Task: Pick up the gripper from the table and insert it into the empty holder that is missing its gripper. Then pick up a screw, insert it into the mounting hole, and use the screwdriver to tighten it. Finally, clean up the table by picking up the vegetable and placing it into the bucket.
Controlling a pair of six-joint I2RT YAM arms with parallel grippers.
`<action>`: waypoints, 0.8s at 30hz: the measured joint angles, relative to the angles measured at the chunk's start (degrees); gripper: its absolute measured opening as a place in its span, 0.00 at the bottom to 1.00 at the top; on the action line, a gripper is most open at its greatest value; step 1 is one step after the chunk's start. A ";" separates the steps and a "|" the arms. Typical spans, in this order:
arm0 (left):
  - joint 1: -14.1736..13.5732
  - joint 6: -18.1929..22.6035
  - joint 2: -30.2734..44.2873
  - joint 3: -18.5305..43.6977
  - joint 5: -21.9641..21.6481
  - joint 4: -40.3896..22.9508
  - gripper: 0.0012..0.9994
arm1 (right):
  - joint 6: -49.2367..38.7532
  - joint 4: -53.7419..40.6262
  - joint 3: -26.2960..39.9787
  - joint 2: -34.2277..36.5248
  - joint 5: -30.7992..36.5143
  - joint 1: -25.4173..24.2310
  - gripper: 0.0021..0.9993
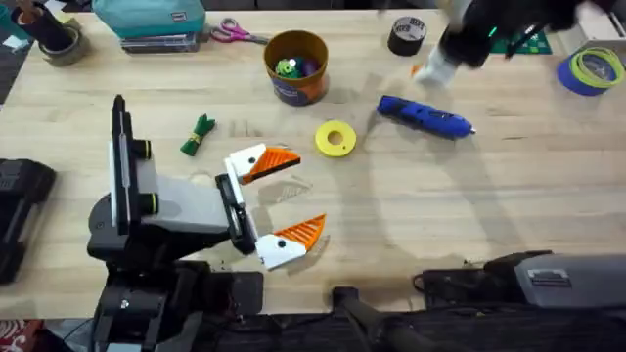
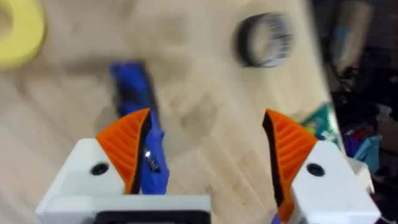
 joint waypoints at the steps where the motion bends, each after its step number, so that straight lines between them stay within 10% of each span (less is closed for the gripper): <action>1: 0.00 -0.01 0.00 0.00 -0.37 0.13 0.99 | 2.43 0.13 0.97 -1.16 0.01 0.00 1.00; 14: 0.00 -6.48 0.00 0.84 -8.44 -0.80 0.99 | 32.35 -3.99 4.59 -16.62 -0.01 0.00 1.00; 24: 0.00 0.65 1.13 20.88 -29.70 -38.93 0.99 | 44.69 -16.94 4.54 -29.39 -0.07 0.00 1.00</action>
